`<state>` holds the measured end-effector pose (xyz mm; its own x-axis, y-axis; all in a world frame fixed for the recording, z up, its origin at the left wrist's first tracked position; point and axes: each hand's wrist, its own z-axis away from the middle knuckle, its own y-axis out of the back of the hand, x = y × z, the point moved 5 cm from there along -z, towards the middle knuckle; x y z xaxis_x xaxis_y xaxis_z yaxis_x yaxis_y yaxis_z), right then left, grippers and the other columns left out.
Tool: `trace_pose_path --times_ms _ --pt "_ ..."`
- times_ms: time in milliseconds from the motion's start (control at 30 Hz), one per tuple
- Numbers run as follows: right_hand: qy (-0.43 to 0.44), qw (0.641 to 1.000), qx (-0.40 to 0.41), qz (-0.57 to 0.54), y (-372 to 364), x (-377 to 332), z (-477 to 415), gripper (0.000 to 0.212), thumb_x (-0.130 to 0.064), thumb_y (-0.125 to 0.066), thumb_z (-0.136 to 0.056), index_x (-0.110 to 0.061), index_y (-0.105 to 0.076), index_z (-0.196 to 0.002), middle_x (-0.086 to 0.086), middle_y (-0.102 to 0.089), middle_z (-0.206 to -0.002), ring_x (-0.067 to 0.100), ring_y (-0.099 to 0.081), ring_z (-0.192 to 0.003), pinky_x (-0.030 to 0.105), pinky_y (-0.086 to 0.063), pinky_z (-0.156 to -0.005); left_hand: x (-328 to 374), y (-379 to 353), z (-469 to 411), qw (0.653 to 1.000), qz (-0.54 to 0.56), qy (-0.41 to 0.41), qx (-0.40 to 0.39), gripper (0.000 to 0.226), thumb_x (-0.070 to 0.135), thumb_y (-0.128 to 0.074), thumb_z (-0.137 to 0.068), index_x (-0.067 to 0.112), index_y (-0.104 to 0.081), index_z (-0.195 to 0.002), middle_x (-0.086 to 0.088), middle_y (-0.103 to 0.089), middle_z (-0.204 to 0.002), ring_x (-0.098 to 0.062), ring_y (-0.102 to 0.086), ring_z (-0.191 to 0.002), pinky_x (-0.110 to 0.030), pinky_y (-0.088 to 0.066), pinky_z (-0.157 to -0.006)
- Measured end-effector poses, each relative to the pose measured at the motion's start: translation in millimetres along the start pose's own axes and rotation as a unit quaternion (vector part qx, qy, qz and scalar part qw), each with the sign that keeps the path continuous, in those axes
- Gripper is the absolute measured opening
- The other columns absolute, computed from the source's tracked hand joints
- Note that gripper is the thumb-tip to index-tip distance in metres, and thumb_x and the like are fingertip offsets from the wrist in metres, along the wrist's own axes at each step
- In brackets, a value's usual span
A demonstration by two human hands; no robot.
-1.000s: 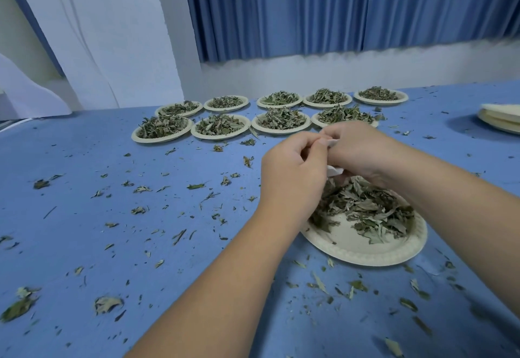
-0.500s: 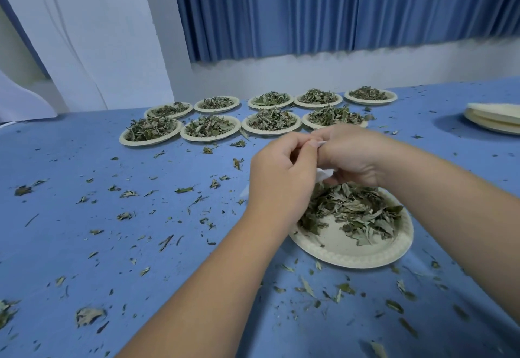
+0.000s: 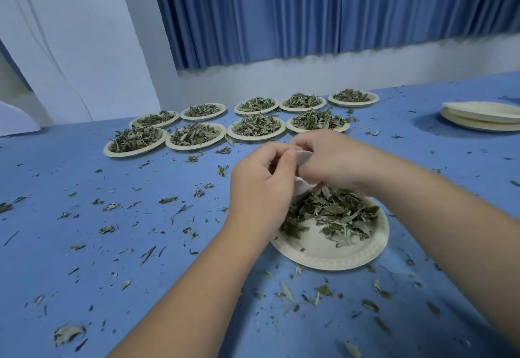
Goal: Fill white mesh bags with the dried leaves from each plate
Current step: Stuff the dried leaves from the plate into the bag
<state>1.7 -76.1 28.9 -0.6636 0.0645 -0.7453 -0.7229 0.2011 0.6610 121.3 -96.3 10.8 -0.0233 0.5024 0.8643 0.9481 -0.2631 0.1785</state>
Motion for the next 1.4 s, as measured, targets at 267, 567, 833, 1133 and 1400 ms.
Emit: trace_pose_path --times_ms 267,567,833,1133,1400 --pt "0.025 0.997 0.000 -0.068 11.1 7.2 11.4 0.007 -0.025 -0.071 -0.081 -0.021 -0.066 -0.086 -0.003 -0.065 -0.074 0.006 -0.057 -0.054 0.017 -0.046 -0.049 -5.7 13.2 -6.2 0.999 -0.023 -0.011 0.034 0.021 0.018 -0.056 -0.096 0.023 -0.072 -0.084 0.008 -0.067 -0.072 -0.005 -0.053 -0.060 -0.023 -0.043 -0.055" --pt "0.035 0.975 -0.092 0.198 48.1 42.1 61.5 0.063 -0.074 -0.063 -0.054 -0.065 -0.045 -0.114 -0.050 -0.038 -0.103 -0.028 -0.041 -0.090 0.013 -0.034 -0.069 -14.5 31.5 -22.8 0.993 -0.040 -0.039 0.101 0.022 0.024 -0.054 -0.097 0.034 -0.066 -0.083 0.025 -0.059 -0.066 0.003 -0.050 -0.059 -0.011 -0.037 -0.054" --pt "-0.011 0.938 -0.127 0.322 30.3 52.8 62.1 0.076 -0.068 -0.067 -0.068 -0.055 -0.035 -0.135 -0.030 -0.037 -0.104 -0.002 -0.041 -0.101 0.020 -0.034 -0.075 -11.3 38.8 -21.6 0.972 -0.131 -0.144 0.134 0.015 0.026 -0.051 -0.095 0.029 -0.065 -0.091 0.017 -0.062 -0.082 -0.006 -0.057 -0.080 -0.023 -0.044 -0.070" --pt "0.001 0.938 -0.116 0.326 20.5 49.9 61.6 0.068 -0.072 -0.060 -0.071 -0.050 -0.044 -0.133 -0.020 -0.039 -0.101 0.005 -0.042 -0.099 0.026 -0.039 -0.080 -32.5 40.2 -22.9 0.967 -0.200 -0.118 0.106 0.015 0.025 -0.049 -0.097 0.026 -0.063 -0.093 0.018 -0.058 -0.079 0.003 -0.052 -0.075 -0.010 -0.035 -0.062" --pt "0.006 0.936 -0.074 0.343 4.7 40.5 65.3 0.049 -0.058 -0.064 -0.081 -0.042 -0.054 -0.127 -0.012 -0.041 -0.103 0.014 -0.052 -0.098 0.029 -0.043 -0.074 -33.8 26.6 -16.2 0.980 -0.171 -0.077 0.064 0.022 0.023 -0.053 -0.099 0.039 -0.059 -0.085 0.015 -0.056 -0.067 0.001 -0.048 -0.058 -0.013 -0.032 -0.052"
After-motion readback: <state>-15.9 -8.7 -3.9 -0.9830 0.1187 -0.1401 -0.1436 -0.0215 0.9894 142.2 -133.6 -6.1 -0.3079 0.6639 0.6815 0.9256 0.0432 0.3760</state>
